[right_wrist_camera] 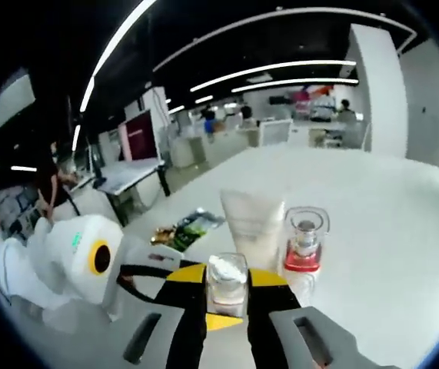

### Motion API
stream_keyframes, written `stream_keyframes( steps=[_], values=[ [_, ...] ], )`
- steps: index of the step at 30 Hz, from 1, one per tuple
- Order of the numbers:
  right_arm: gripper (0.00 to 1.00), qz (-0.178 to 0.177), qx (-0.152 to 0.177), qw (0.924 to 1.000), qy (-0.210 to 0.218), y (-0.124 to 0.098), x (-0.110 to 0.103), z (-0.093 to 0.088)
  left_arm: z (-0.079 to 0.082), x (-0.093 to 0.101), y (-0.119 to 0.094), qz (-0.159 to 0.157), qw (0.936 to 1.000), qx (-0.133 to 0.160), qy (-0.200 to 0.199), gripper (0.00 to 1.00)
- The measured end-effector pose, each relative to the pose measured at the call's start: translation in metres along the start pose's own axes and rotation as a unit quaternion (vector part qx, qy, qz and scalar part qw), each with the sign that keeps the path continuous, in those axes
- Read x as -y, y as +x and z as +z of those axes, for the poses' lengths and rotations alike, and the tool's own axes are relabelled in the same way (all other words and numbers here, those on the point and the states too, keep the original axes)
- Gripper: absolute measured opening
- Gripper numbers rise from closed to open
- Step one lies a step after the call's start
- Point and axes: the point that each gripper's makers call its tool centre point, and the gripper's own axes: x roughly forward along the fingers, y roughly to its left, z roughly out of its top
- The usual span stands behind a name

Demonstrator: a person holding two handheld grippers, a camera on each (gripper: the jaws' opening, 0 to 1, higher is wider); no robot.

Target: Arrange the skincare products in the storage area until every visible bottle or jar stands upright without overlapping.

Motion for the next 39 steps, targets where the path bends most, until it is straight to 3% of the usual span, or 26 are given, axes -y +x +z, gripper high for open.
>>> stream_keyframes(
  steps=[3,7,12,15,18,20,22,23,24,25,26,27,28,32,39],
  values=[
    [0.12,0.01,-0.005,0.9999,-0.006,-0.004,-0.004,0.0,0.001,-0.001,-0.003,-0.006,1.0,-0.002,-0.006,0.21],
    [0.12,0.028,-0.019,0.9992,-0.018,-0.011,-0.006,-0.001,0.005,0.006,-0.008,-0.042,0.9989,0.007,-0.018,0.2],
    [0.14,0.072,-0.038,0.9925,-0.091,-0.02,-0.014,0.001,0.014,0.013,-0.015,-0.087,0.9955,0.027,-0.027,0.19],
    [0.16,0.112,-0.055,0.9808,-0.151,-0.024,-0.021,-0.001,0.018,0.022,-0.02,-0.124,0.9908,0.039,-0.037,0.19],
    [0.18,0.144,-0.082,0.963,-0.212,-0.029,-0.027,-0.008,0.016,0.032,-0.023,-0.155,0.9867,0.039,-0.031,0.19],
    [0.18,0.172,-0.1,0.944,-0.263,-0.033,-0.033,-0.015,0.016,0.04,-0.025,-0.176,0.9833,0.038,-0.02,0.19],
    [0.18,0.204,-0.125,0.9259,-0.292,-0.038,-0.039,-0.023,0.015,0.051,-0.028,-0.204,0.9782,0.036,-0.02,0.19],
    [0.17,0.213,-0.132,0.9208,-0.299,-0.039,-0.041,-0.026,0.014,0.056,-0.028,-0.212,0.9764,0.034,-0.022,0.19],
    [0.17,0.227,-0.151,0.91,-0.313,-0.042,-0.041,-0.032,0.013,0.058,-0.028,-0.215,0.9758,0.034,-0.018,0.19],
    [0.16,0.23,-0.156,0.9068,-0.317,-0.043,-0.041,-0.033,0.012,0.063,-0.028,-0.224,0.974,0.032,-0.011,0.19],
    [0.15,0.247,-0.173,0.8903,-0.341,-0.047,-0.041,-0.04,0.012,0.065,-0.029,-0.229,0.9728,0.03,-0.011,0.19],
    [0.15,0.252,-0.179,0.8848,-0.349,-0.048,-0.04,-0.042,0.011,0.068,-0.03,-0.236,0.9713,0.029,-0.008,0.19],
    [0.15,0.253,-0.197,0.8745,-0.364,-0.051,-0.037,-0.048,0.01,0.069,-0.03,-0.239,0.9706,0.028,-0.01,0.19],
    [0.15,0.259,-0.205,0.8681,-0.371,-0.051,-0.034,-0.052,0.009,0.07,-0.031,-0.245,0.9691,0.027,-0.014,0.18],
    [0.15,0.298,-0.227,0.8355,-0.402,-0.055,-0.041,-0.061,0.01,0.079,-0.033,-0.266,0.9633,0.03,-0.012,0.18]
  ],
)
